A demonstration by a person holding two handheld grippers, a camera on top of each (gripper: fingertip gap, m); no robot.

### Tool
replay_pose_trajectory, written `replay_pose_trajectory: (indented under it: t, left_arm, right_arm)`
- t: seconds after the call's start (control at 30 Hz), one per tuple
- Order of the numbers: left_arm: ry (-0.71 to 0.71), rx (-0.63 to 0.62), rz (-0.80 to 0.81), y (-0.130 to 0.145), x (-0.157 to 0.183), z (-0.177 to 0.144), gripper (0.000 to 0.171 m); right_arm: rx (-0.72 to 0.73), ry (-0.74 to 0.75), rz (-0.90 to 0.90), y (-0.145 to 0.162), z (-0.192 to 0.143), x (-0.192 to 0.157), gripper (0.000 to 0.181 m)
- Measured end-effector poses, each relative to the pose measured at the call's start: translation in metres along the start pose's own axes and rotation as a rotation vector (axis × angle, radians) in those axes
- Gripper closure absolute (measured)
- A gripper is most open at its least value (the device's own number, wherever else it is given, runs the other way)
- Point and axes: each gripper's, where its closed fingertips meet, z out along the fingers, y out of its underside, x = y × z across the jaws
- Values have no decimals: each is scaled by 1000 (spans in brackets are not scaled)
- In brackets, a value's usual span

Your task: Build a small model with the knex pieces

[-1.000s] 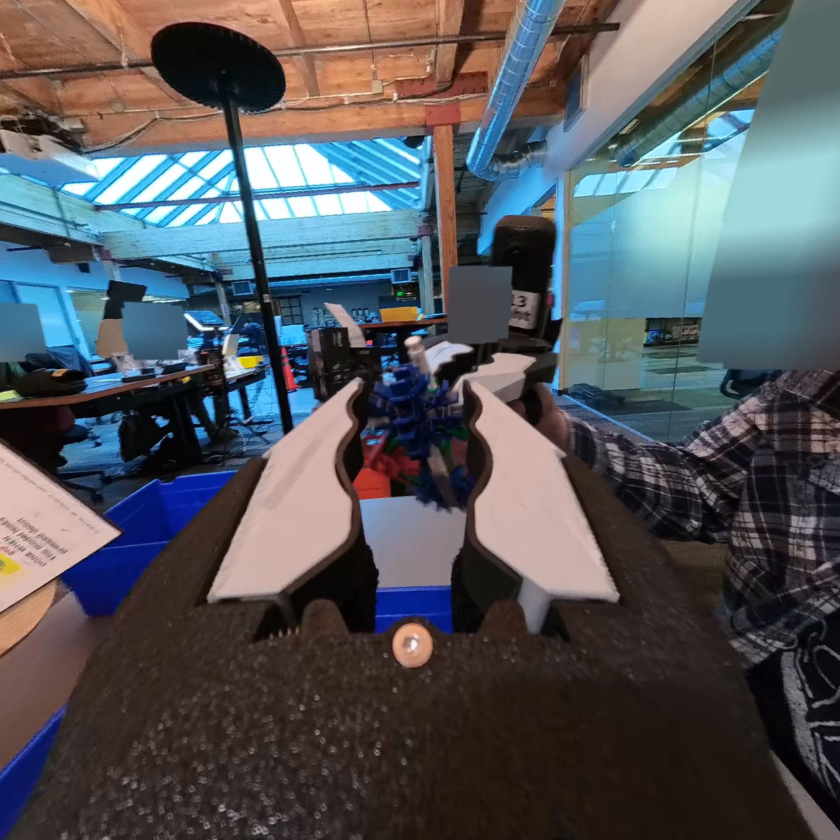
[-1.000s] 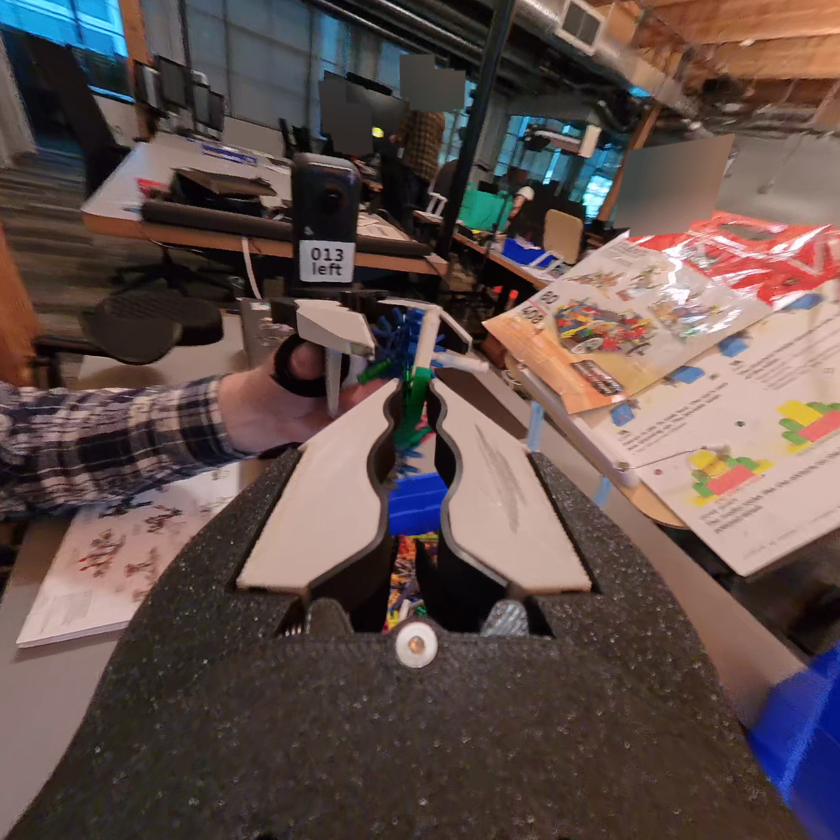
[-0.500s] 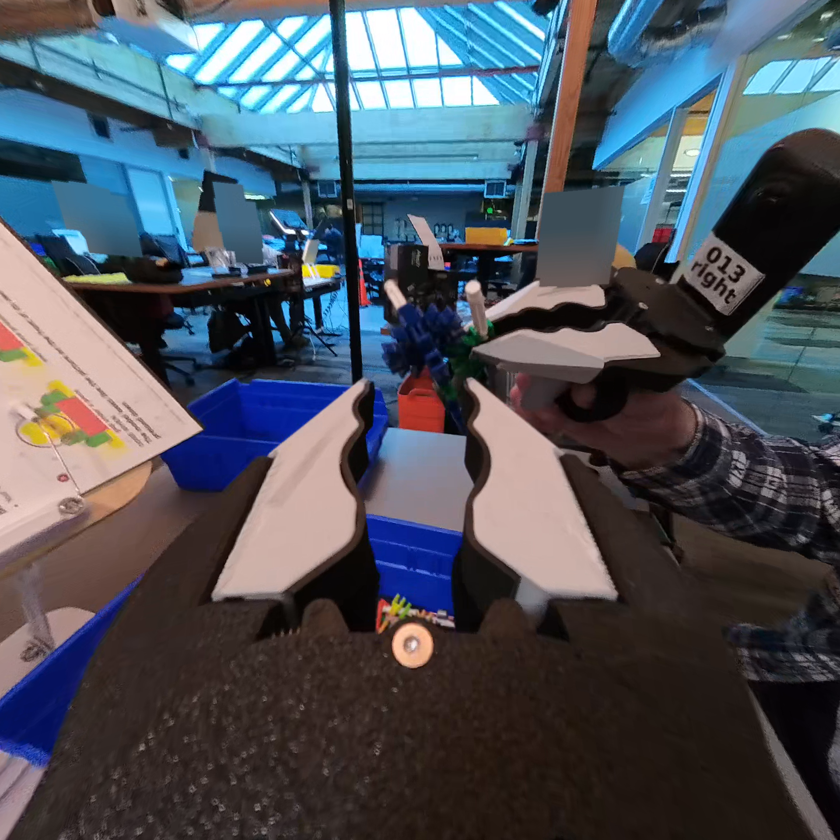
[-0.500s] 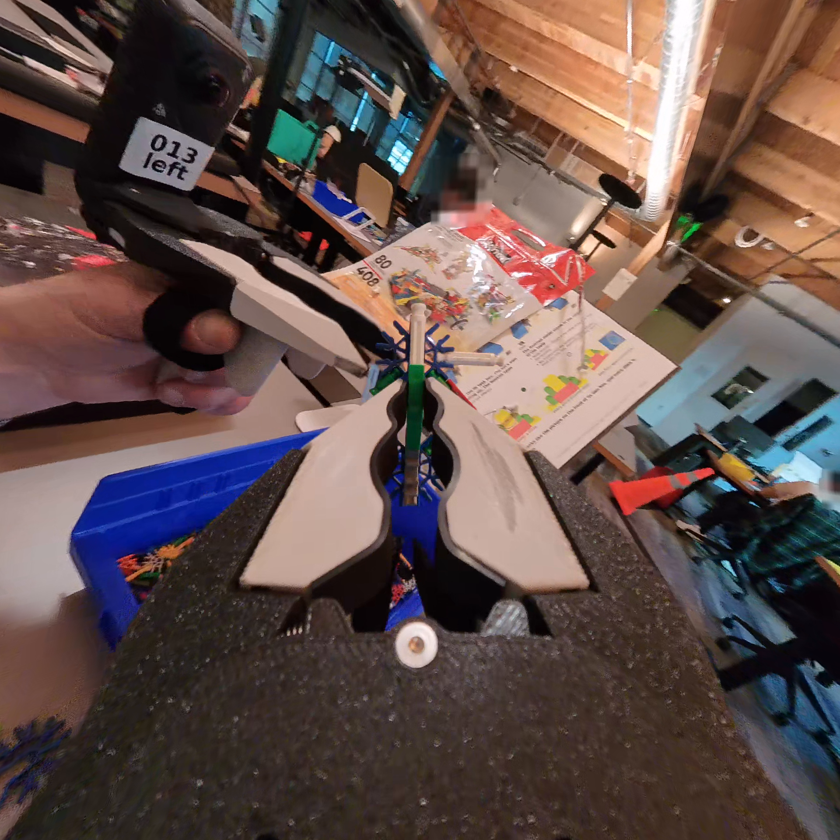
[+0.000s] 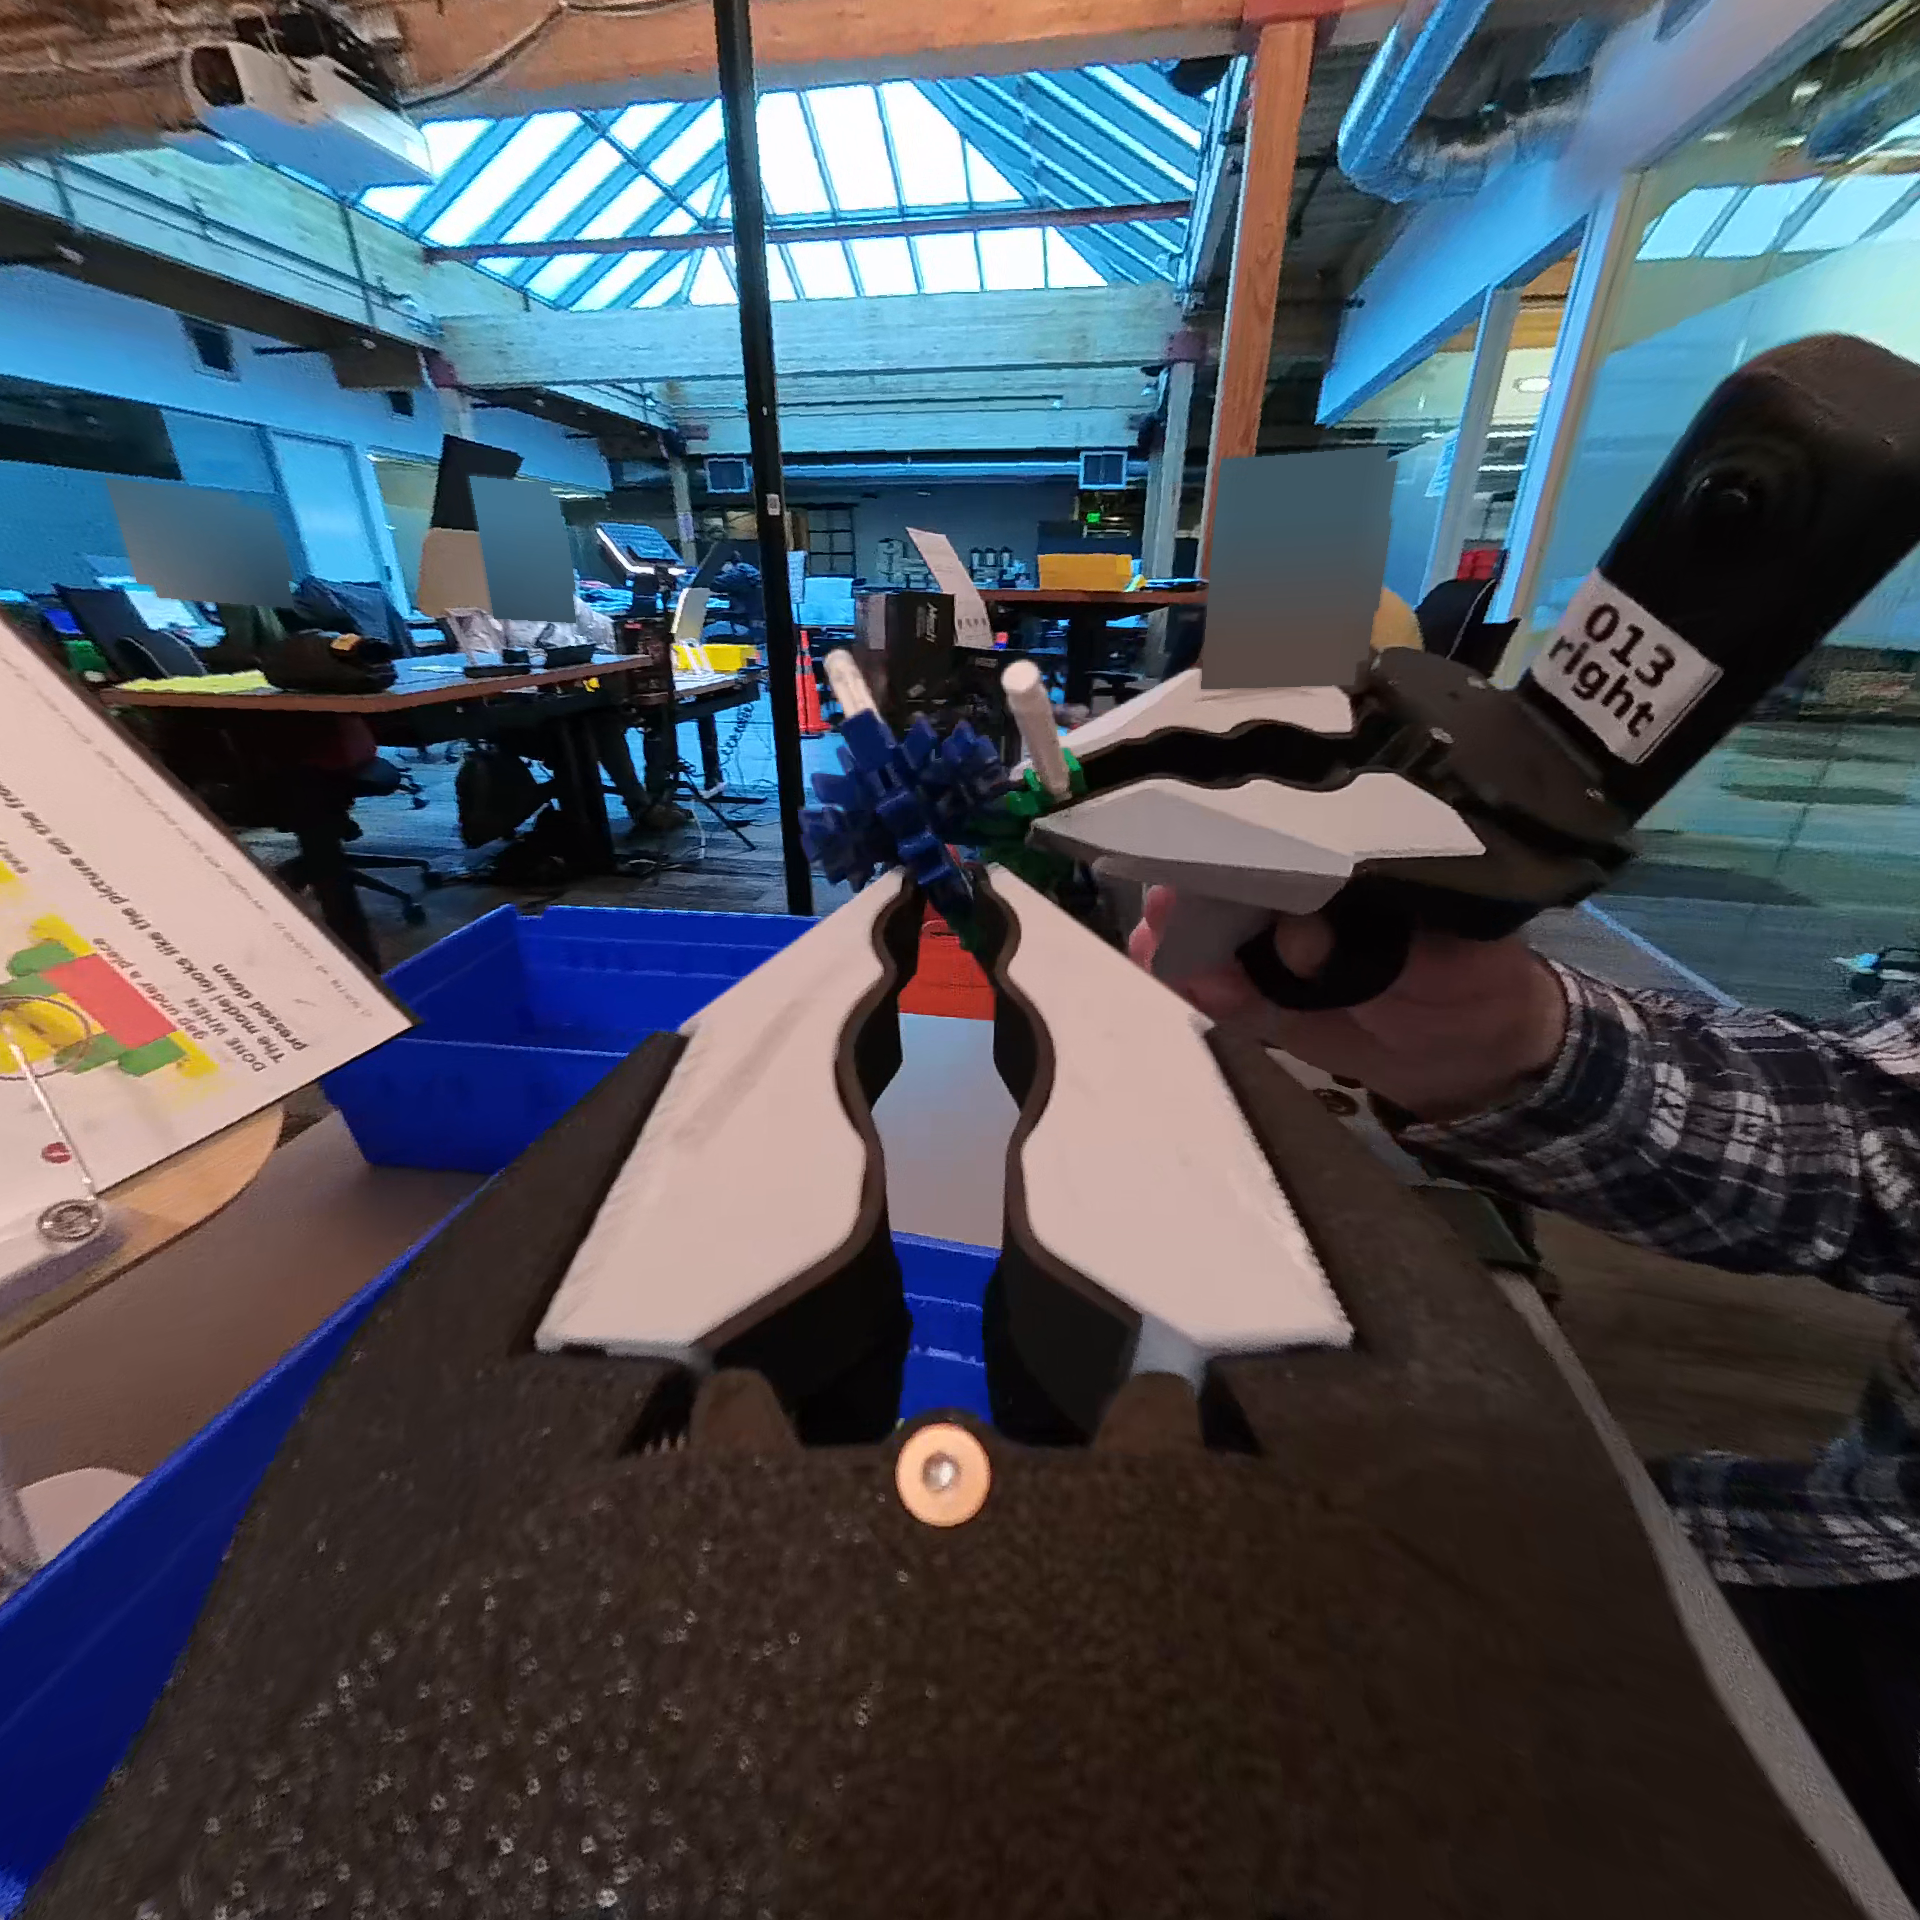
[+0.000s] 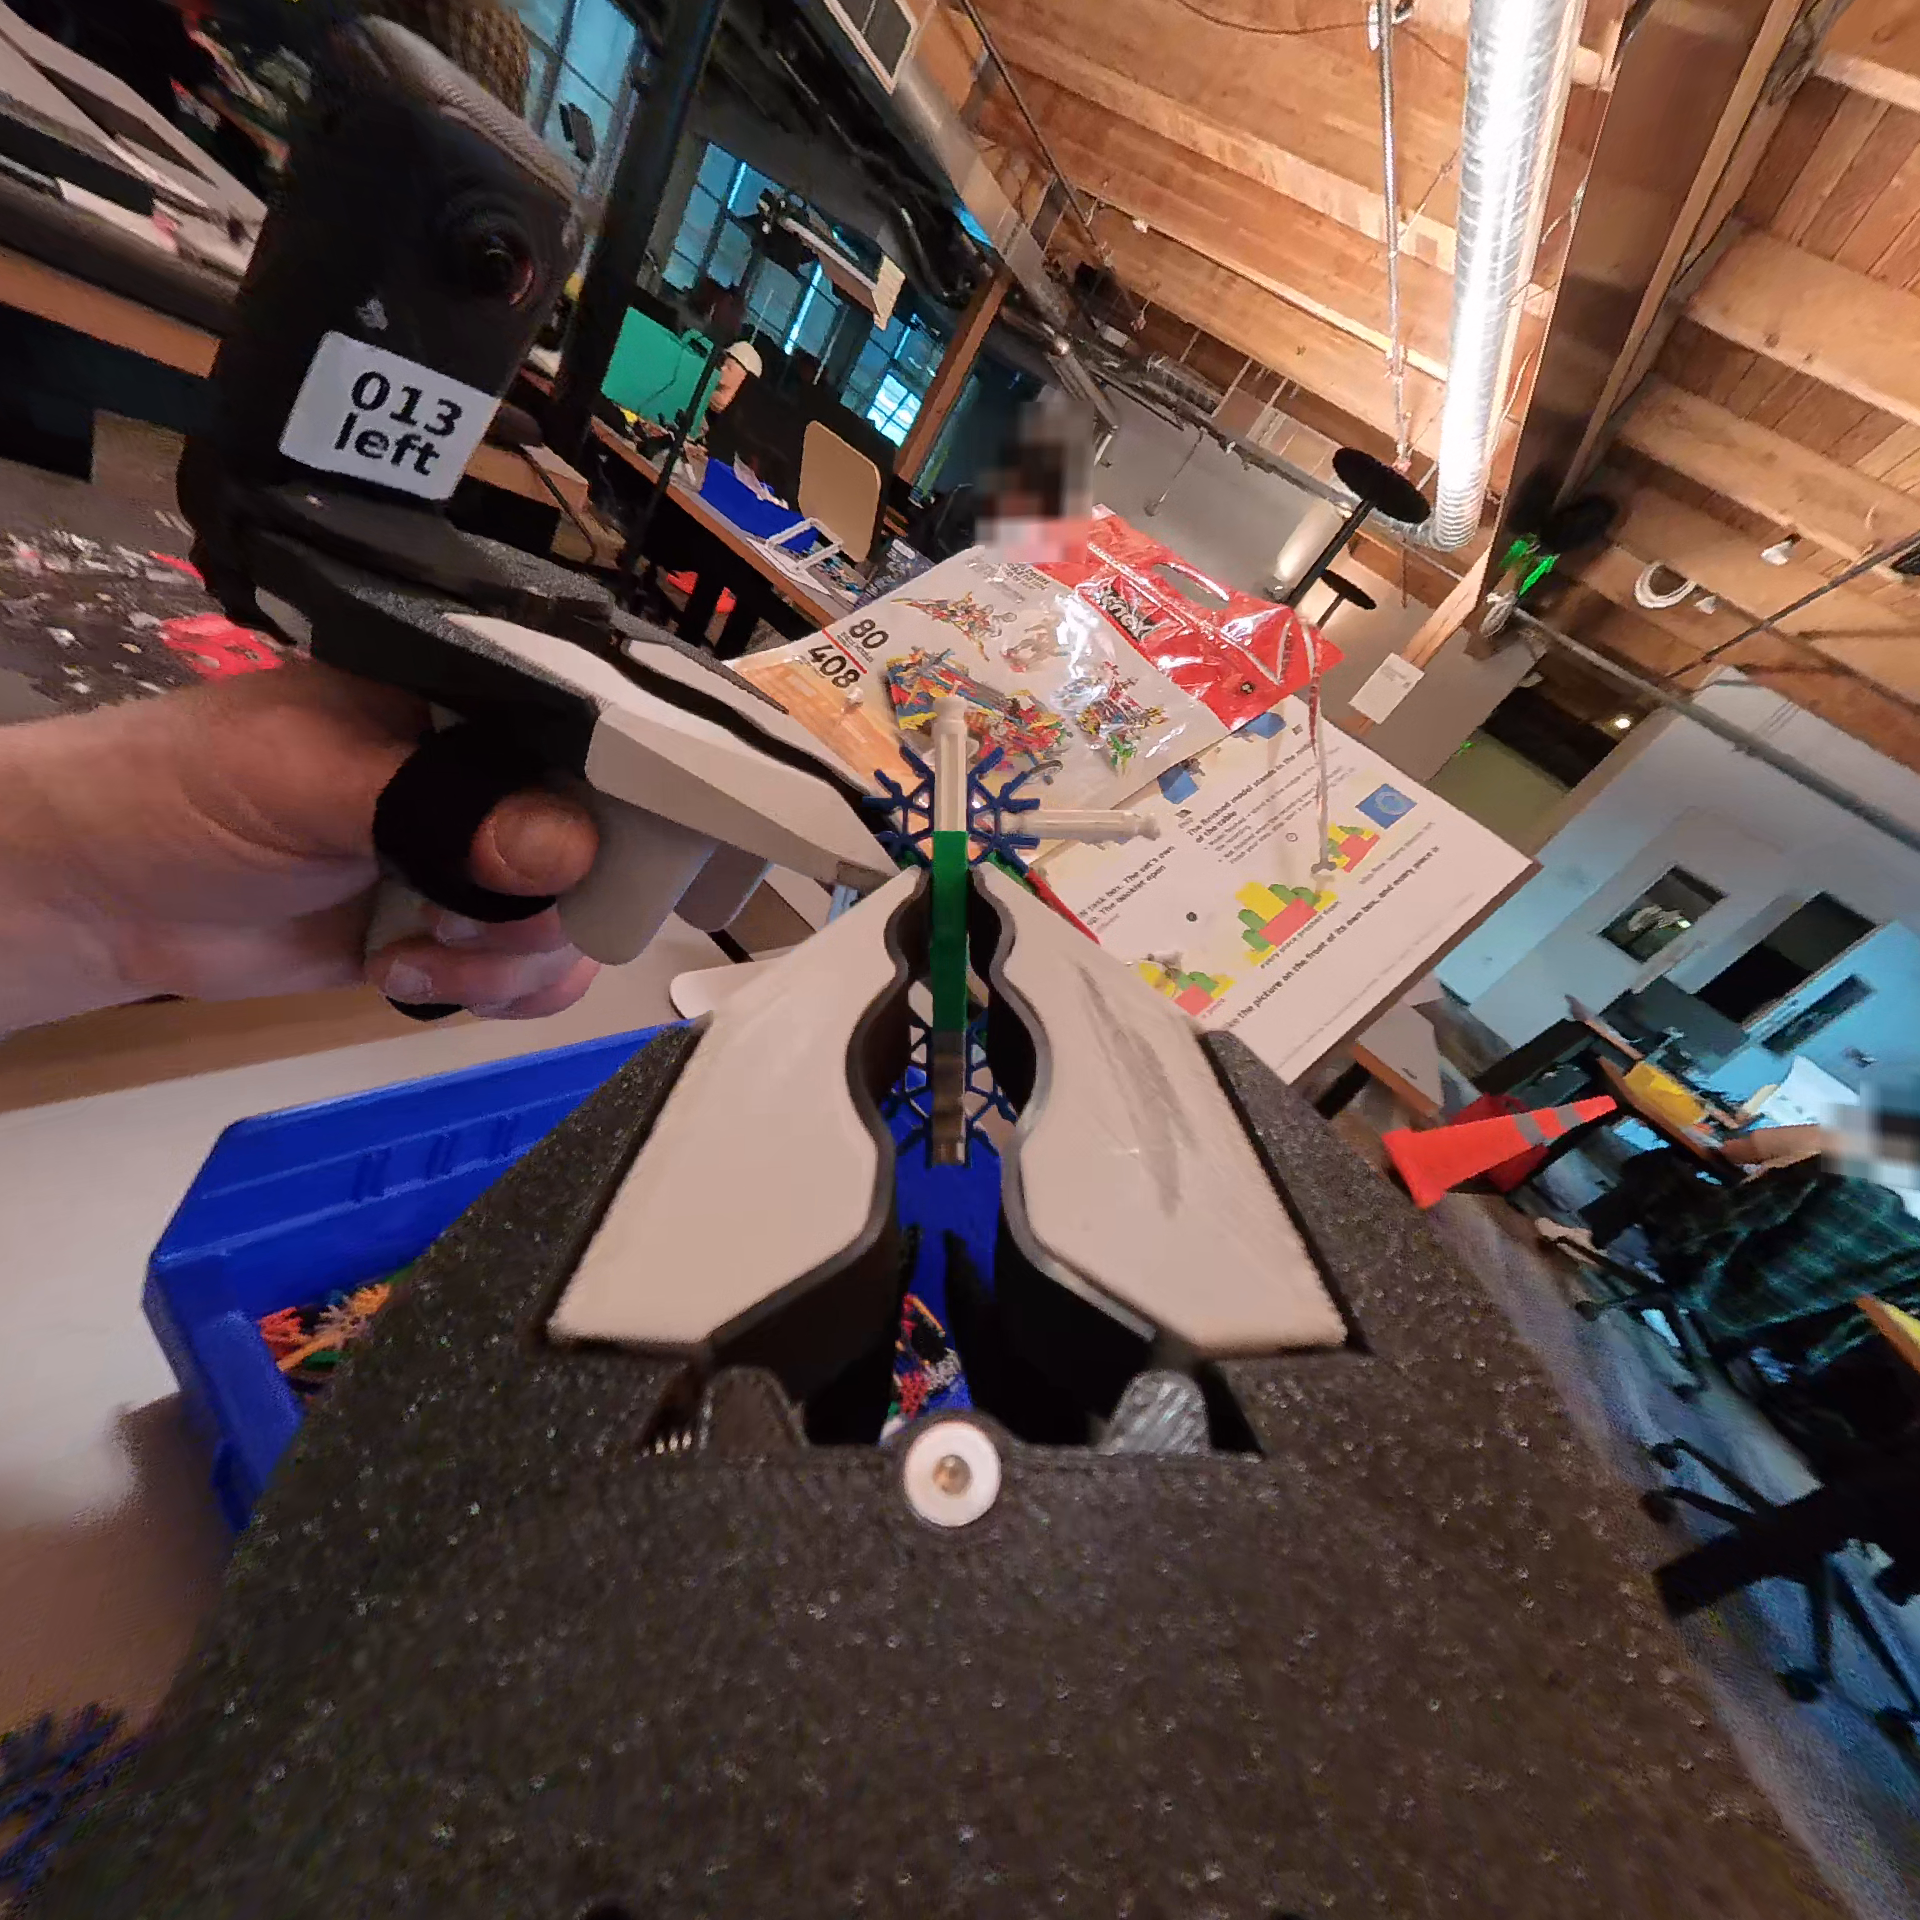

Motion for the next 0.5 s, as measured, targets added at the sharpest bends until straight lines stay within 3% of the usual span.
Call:
replay_pose_trajectory:
  t: [0.17,0.27,0.5]
  left_arm:
    - [2,-42,1,6,3,5,151]
    - [-20,-24,22,4,1,5,161]
    - [-16,-10,6,3,0,7,165]
  right_arm:
    - [-3,16,20,1,2,4,176]
    - [2,12,1,-1,2,1,176]
    - [-1,11,-17,-1,1,-1,176]
